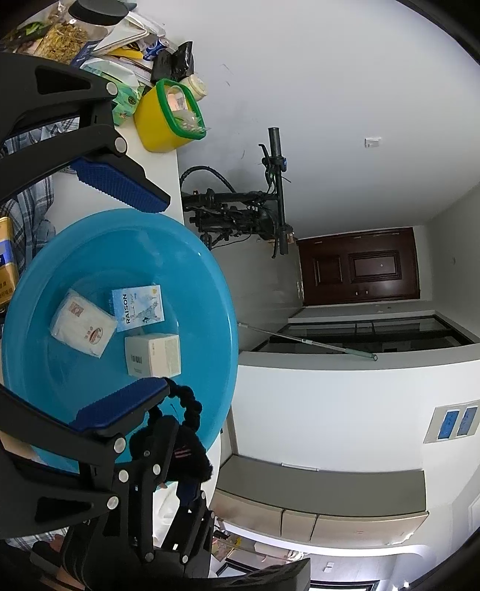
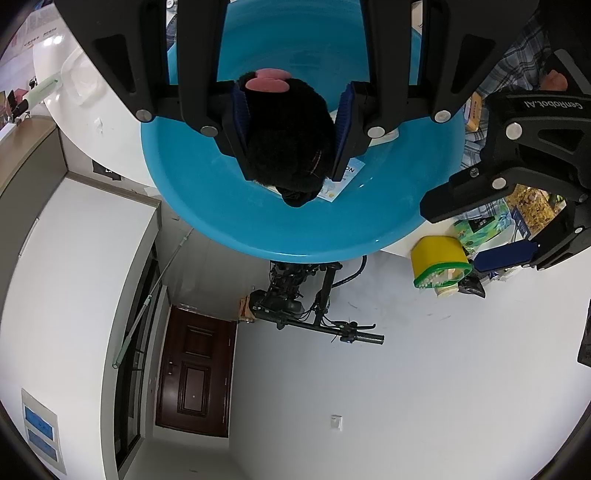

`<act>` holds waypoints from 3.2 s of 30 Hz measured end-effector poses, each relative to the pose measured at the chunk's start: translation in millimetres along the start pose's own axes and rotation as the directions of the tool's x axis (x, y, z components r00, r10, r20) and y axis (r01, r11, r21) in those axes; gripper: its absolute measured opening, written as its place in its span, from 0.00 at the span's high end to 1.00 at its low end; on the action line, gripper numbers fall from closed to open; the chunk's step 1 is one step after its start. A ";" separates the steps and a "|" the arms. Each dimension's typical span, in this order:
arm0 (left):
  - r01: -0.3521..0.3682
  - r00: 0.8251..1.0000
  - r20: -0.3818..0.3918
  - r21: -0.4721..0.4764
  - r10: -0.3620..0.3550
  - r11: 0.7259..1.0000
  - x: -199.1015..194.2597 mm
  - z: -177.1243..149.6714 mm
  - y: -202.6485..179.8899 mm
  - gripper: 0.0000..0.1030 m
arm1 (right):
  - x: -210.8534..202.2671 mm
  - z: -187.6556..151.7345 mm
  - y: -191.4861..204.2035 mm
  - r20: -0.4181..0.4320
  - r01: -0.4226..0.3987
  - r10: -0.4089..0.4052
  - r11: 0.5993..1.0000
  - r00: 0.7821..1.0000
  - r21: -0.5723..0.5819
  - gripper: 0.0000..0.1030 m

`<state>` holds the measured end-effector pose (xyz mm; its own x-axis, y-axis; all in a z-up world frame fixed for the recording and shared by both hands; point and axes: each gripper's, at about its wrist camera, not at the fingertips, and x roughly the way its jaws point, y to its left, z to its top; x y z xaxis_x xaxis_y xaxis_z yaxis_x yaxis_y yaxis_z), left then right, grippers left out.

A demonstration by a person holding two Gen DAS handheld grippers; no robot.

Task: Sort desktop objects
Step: 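Open the right tool to drop the black plush into the basin, then move the left tool to the pile and grasp the gold Liqun tin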

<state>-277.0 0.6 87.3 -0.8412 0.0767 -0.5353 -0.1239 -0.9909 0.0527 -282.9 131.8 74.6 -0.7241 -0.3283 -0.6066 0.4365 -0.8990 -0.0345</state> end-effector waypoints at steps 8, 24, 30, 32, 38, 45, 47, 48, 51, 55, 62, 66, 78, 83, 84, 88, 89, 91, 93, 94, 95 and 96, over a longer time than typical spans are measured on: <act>0.006 1.000 0.010 0.006 -0.006 1.000 -5.7 1.8 -2.6 0.10 | -3.0 1.4 -1.7 0.010 -0.001 0.000 1.000 1.000 0.006 0.63; 0.010 1.000 0.002 0.009 -0.010 1.000 -4.5 0.8 -3.4 0.10 | -5.6 1.5 -5.3 0.020 -0.016 0.016 1.000 1.000 0.014 0.63; 0.009 1.000 0.010 0.006 -0.009 1.000 -6.8 0.5 -2.8 0.09 | -5.5 3.4 -6.6 0.006 0.044 -0.044 0.999 0.999 0.020 0.19; 0.018 1.000 0.015 -0.007 -0.018 1.000 -9.0 1.7 0.7 0.09 | -6.5 3.5 -9.3 0.000 0.083 -0.083 0.996 0.997 0.017 0.07; 0.024 0.999 0.022 -0.027 -0.024 0.999 -13.6 3.7 6.2 0.09 | -9.0 4.7 -12.5 0.008 0.046 -0.047 0.999 0.999 0.025 0.00; 0.015 1.000 0.013 -0.004 -0.015 1.000 -13.2 1.5 -0.2 0.09 | -5.2 2.4 -11.6 -0.022 0.056 -0.056 0.998 0.998 0.007 0.00; 0.020 1.000 0.010 -0.001 -0.020 1.000 -12.8 1.5 -1.0 0.09 | -4.1 1.3 -13.9 -0.028 0.058 -0.058 0.998 0.998 0.013 0.00; 0.020 1.000 0.010 0.001 -0.020 1.000 -13.2 1.4 -1.5 0.09 | -3.9 1.2 -15.3 -0.029 0.057 -0.056 0.998 0.998 0.015 0.00; 0.019 1.000 0.011 0.005 -0.019 1.000 -13.8 1.7 -2.8 0.09 | -5.0 1.0 -17.7 -0.027 0.057 -0.057 0.998 0.998 0.020 0.00; 0.024 1.000 0.017 0.023 -0.024 0.999 -17.8 2.8 -7.2 0.09 | -8.5 1.5 -21.6 -0.019 0.045 -0.045 0.998 0.999 0.035 0.00; 0.025 1.000 0.011 0.035 -0.025 0.999 -25.7 -0.9 -6.1 0.09 | -16.5 2.5 -30.1 0.000 0.044 -0.044 0.997 0.999 0.066 0.00; -0.021 1.000 -0.002 0.031 0.021 0.999 -33.7 -17.8 5.0 0.09 | -16.8 3.4 -31.4 0.002 0.042 -0.042 0.996 0.999 0.073 0.00; -0.045 0.983 -0.179 -0.102 0.026 0.994 -9.9 -110.4 48.2 0.09 | -21.2 6.2 -19.5 0.015 0.024 -0.025 0.999 1.000 0.039 0.00; -0.021 0.972 -0.235 -0.138 -0.013 0.990 10.3 -133.0 51.0 0.09 | -18.9 5.6 -19.2 0.008 0.030 -0.031 0.999 0.999 0.037 0.00; -0.018 0.971 -0.238 -0.134 -0.015 0.991 13.0 -134.3 48.0 0.09 | -18.6 5.5 -19.2 0.007 0.032 -0.032 0.999 0.999 0.038 0.00; -0.020 0.963 -0.269 -0.097 -0.007 0.995 23.6 -141.7 38.3 0.09 | -17.6 5.7 -18.9 0.005 0.033 -0.034 0.999 0.999 0.038 0.00; -0.029 0.961 -0.276 -0.088 0.004 0.996 26.1 -143.3 36.5 0.09 | -17.6 5.7 -19.0 0.005 0.034 -0.034 0.999 0.999 0.038 0.00; -0.035 0.958 -0.287 -0.082 0.010 0.996 29.9 -145.6 35.5 0.09 | -17.7 5.7 -19.0 0.006 0.032 -0.033 0.999 0.999 0.038 0.00; -0.034 0.953 -0.303 -0.084 0.007 0.996 34.6 -149.0 36.0 0.09 | -17.3 5.2 -18.8 0.008 0.030 -0.031 0.999 1.000 0.036 0.00; -0.027 0.952 -0.305 -0.094 -0.003 0.995 35.8 -150.0 36.3 0.09 | -17.2 5.3 -18.6 0.009 0.030 -0.030 0.999 1.000 0.035 0.00; -0.025 0.952 -0.307 -0.101 -0.008 0.995 36.9 -150.7 36.9 0.09 | -17.1 5.1 -18.4 0.009 0.030 -0.030 0.999 1.000 0.034 0.00; -0.023 0.952 -0.306 -0.104 -0.010 0.994 37.2 -150.9 37.6 0.09 | -17.1 5.1 -18.2 0.007 0.031 -0.031 0.999 0.999 0.033 0.00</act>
<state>-233.5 -50.4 -57.9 -0.6385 0.0490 -0.7681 -0.0491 -0.9985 -0.0229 -281.2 152.4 89.6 -0.7413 -0.3022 -0.5994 0.3959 -0.9179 -0.0269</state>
